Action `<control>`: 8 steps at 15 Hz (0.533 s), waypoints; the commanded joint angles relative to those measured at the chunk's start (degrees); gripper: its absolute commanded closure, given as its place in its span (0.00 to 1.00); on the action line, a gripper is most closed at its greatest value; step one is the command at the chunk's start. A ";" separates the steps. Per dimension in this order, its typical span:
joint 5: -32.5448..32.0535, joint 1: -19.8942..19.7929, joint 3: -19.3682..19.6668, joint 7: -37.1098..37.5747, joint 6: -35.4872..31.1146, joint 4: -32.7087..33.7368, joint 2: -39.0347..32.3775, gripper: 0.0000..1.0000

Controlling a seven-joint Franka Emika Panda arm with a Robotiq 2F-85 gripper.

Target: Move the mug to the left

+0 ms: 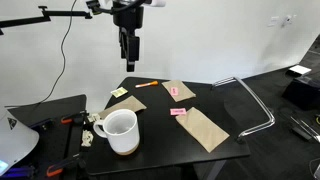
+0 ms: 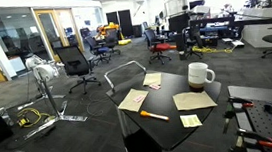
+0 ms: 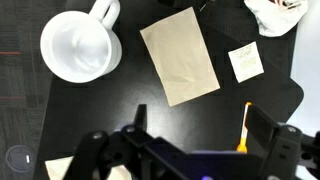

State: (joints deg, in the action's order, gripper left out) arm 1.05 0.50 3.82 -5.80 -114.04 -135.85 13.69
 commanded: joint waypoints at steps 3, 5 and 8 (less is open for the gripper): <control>0.14 -0.58 -0.57 -0.09 0.09 0.07 -0.02 0.00; 0.13 -0.58 -0.57 -0.09 0.09 0.07 -0.02 0.00; -0.74 -0.82 -0.76 0.86 -0.19 0.33 0.24 0.00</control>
State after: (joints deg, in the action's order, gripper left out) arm 0.97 0.48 3.75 -5.77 -114.04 -135.85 13.69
